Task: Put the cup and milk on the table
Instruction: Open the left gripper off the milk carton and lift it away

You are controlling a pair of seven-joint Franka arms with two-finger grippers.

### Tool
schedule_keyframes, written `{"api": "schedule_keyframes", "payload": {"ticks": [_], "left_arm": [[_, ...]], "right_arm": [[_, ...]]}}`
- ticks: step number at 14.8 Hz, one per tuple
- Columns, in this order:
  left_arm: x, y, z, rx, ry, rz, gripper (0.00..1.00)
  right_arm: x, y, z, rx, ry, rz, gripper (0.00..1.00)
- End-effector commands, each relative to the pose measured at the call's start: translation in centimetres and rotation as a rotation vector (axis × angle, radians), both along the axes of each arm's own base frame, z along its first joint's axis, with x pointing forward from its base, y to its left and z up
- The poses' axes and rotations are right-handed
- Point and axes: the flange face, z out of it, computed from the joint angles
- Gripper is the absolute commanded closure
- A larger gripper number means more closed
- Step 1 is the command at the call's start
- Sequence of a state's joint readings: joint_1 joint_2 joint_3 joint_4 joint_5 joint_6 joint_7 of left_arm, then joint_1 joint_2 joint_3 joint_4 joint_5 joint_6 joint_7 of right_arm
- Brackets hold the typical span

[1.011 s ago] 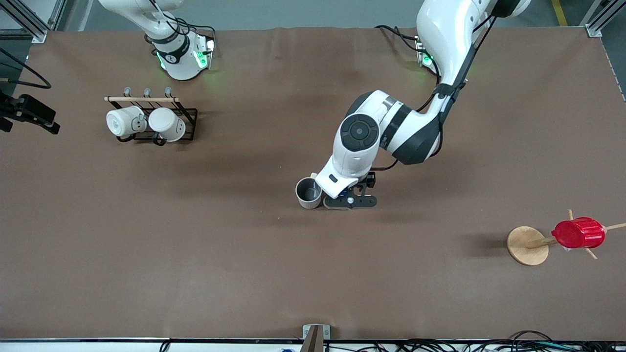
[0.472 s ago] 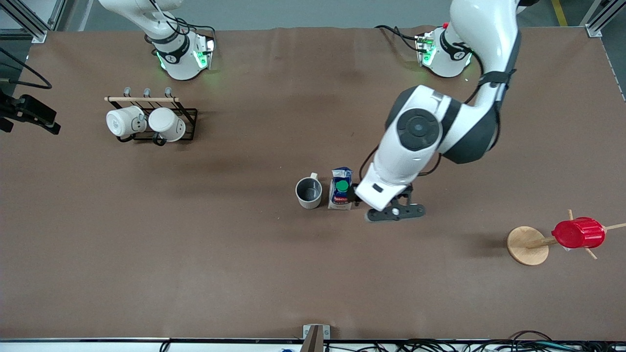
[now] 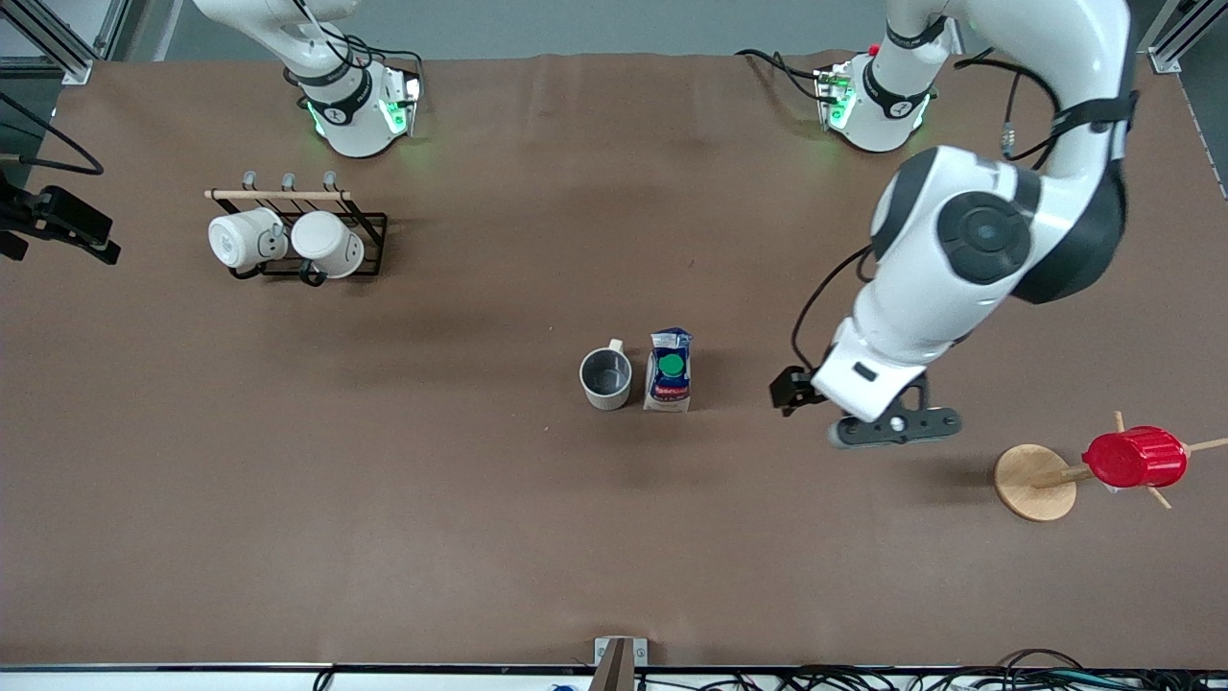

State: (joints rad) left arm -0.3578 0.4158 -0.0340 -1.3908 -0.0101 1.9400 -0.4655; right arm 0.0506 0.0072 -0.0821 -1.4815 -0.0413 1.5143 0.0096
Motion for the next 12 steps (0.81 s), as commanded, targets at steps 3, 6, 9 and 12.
{"api": "schedule_keyframes", "payload": {"ticks": [3,6,9,12], "left_arm": [[-4.3,6.2,2.7,-0.014,0.024,-0.055,0.00],[-6.9,8.1,4.2,-0.004,0.014,-0.104,0.00],[-7.6,10.8,5.0,0.008,0.006,-0.148,0.00],[-8.8,13.8,6.6,0.011,-0.014,-0.133,0.00]], "right_arm": [[-0.4,0.3,0.0,0.021,-0.004,-0.006,0.00],[-0.4,0.5,0.0,0.024,-0.006,-0.006,0.00],[-0.4,0.8,0.0,0.075,-0.006,-0.013,0.00],[-0.4,0.8,0.0,0.075,-0.001,-0.014,0.00]]}}
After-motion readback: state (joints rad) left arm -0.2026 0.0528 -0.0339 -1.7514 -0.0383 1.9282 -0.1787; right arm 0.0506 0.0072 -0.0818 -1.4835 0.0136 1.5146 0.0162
